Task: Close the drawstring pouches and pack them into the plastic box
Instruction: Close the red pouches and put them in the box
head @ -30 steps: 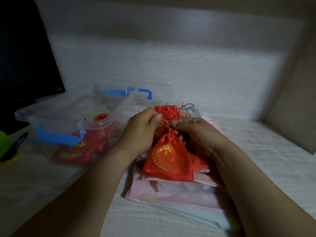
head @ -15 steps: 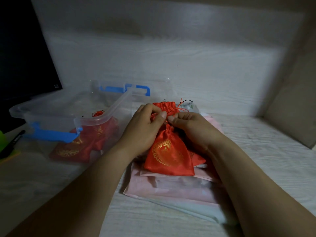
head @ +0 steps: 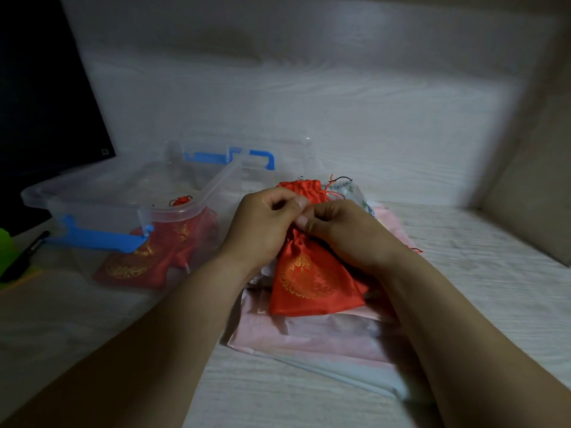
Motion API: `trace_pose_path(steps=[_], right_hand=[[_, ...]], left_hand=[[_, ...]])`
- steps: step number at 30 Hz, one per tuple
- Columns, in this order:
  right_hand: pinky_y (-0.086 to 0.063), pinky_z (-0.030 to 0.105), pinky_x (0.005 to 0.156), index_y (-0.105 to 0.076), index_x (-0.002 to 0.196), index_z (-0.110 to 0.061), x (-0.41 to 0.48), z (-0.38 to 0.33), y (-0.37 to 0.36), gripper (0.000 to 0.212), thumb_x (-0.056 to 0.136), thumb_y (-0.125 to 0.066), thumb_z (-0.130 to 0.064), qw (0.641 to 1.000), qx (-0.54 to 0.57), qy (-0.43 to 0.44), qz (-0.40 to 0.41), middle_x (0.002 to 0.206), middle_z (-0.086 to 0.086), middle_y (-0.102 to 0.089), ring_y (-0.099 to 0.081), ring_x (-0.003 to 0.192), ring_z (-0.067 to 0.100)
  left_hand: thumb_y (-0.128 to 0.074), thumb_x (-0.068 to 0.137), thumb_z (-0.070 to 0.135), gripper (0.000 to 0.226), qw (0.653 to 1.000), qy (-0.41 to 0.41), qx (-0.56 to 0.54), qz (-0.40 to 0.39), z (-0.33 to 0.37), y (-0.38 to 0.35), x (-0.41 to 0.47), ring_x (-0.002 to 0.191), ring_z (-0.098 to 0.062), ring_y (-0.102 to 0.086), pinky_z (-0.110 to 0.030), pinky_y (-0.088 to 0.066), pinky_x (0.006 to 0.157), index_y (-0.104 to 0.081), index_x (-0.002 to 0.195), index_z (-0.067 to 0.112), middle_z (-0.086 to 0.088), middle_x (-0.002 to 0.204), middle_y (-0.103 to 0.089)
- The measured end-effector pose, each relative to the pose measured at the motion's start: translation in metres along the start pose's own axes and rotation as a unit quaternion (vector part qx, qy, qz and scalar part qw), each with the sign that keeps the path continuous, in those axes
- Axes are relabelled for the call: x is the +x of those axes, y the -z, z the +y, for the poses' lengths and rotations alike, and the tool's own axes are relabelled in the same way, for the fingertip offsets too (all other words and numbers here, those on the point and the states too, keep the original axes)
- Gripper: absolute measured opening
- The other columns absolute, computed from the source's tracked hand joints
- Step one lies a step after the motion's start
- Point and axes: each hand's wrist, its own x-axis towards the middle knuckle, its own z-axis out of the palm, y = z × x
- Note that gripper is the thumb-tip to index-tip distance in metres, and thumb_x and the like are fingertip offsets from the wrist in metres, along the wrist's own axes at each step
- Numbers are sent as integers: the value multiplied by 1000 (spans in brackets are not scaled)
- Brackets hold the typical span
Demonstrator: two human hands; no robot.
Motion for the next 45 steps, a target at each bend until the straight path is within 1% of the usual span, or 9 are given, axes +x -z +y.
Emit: trace_pose_path(steps=[6,16,19,22,25,29,32,39,45], right_hand=[[-51,53,88,-71,104,4,0,2,3,38,87,-70,-31,993,95,-27,-63,102,28,-72,-56,87,24],[-42,38,75,-71,94,3,2,3,-4,36,94,-70,-33,995,87,-15,-46,84,12,-63,-52,77,20],[-44,34,72,-72,86,-2,0,3,-4,21,98,-67,-18,991,130,-20,-31,82,14,-63,-53,75,22],[-38,29,58,-65,94,10,1,4,-1,23,101,-63,-11,987,158,-34,-9,75,14,-55,-47,62,19],[-37,31,59,-63,95,11,2,7,2,25,101,-64,-14,989,146,-36,13,77,15,-56,-45,67,22],[-35,32,59,-66,93,7,3,6,1,19,101,-63,-10,993,112,-28,25,77,16,-57,-45,70,24],[-34,27,53,-65,91,1,4,3,-2,15,102,-60,-8,991,129,-18,39,76,17,-54,-42,62,21],[-36,41,71,-67,86,-9,5,5,-6,20,90,-68,-28,977,206,-27,37,81,17,-56,-45,79,28],[-35,29,57,-65,88,-9,3,2,-12,14,101,-63,-11,983,169,-13,73,75,16,-56,-43,64,21]], left_hand=[[-65,100,14,15,999,12,-40,16,-4,2,1,91,-20,-74,-39,-57,92,-79,95,10,-6,90,-78],[-65,101,13,16,997,-32,-48,-50,-1,1,2,85,-8,-71,-23,-56,84,-80,105,9,-6,87,-77],[-60,105,22,22,997,-30,-9,-65,-4,8,4,80,-7,-67,-27,-54,80,-79,101,13,3,83,-73],[-57,106,26,22,989,-27,80,-120,-6,17,4,71,1,-59,-24,-46,73,-76,95,24,18,76,-68],[-60,105,27,19,978,-30,141,-150,-6,18,3,99,-1,-69,-29,-53,92,-74,116,28,14,102,-76],[-63,103,36,15,979,2,106,-174,-6,18,1,74,-13,-64,-36,-51,74,-72,106,25,-1,82,-72],[-66,101,33,20,980,15,105,-166,-10,20,2,62,-16,-48,-37,-41,63,-67,93,14,-2,66,-55],[-63,102,22,24,983,0,136,-121,-12,14,1,51,-6,-42,-31,-37,56,-58,78,17,10,56,-48],[-60,103,21,24,983,-7,153,-103,-15,11,0,48,1,-44,-25,-35,56,-59,79,21,18,54,-54]])
